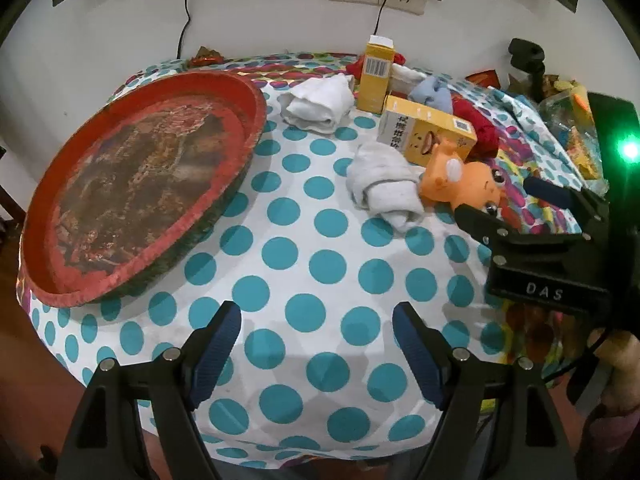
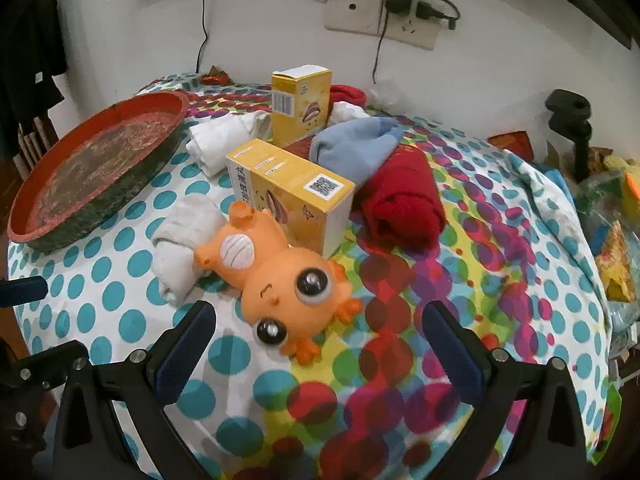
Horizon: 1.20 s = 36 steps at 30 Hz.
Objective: Organize objects
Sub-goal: 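Grasp the orange cartoon toy with the right gripper while left approaches white rolled sock, then close the left gripper on the white rolled sock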
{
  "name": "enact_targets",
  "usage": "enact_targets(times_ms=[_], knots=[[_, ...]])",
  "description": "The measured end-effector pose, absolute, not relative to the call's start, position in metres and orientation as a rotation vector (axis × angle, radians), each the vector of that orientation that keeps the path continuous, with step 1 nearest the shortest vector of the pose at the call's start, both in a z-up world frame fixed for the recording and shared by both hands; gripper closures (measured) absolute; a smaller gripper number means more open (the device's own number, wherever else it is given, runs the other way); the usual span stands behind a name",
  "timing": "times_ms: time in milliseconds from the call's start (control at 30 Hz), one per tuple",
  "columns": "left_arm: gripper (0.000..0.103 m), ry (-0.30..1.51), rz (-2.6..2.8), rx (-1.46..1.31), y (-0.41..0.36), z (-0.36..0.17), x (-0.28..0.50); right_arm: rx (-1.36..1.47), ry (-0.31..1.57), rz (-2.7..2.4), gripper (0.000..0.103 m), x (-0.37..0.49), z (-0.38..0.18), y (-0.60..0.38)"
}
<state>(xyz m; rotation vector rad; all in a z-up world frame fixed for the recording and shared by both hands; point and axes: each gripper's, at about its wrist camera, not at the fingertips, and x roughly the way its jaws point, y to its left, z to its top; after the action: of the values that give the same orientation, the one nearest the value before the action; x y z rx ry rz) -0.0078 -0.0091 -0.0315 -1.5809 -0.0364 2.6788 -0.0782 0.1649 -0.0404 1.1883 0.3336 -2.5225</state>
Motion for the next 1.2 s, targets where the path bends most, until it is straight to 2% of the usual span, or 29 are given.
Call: enact_targets(times_ms=[333,400,467,567,833,1033,1200], knots=[[0.023,-0.025,2.655,-1.623,-0.005,-0.039,-0.018,1.161,0.409,-2.485,0.002,-0.095,-0.05,0.15],[0.023,-0.012,2.65,-1.636,-0.003,-0.041,-0.021,1.157,0.415,-2.47,0.006,-0.096,-0.052,0.147],[0.023,-0.007,2.647,-1.637,-0.001,-0.042,-0.022,1.156,0.407,-2.454,0.021,-0.098,-0.054,0.145],[0.023,-0.01,2.65,-1.624,-0.001,-0.041,-0.023,1.172,0.372,-2.421,0.034,-0.101,-0.058,0.145],[0.023,0.007,2.655,-1.622,0.003,-0.039,-0.034,1.172,0.294,-2.399,0.049,-0.099,-0.056,0.151],[0.023,0.05,2.659,-1.627,0.008,-0.041,-0.041,1.177,0.252,-2.445,0.05,-0.097,-0.056,0.169],[0.023,0.008,2.64,-1.595,0.013,-0.04,-0.048,1.195,0.206,-2.506,0.05,-0.1,-0.058,0.188]])
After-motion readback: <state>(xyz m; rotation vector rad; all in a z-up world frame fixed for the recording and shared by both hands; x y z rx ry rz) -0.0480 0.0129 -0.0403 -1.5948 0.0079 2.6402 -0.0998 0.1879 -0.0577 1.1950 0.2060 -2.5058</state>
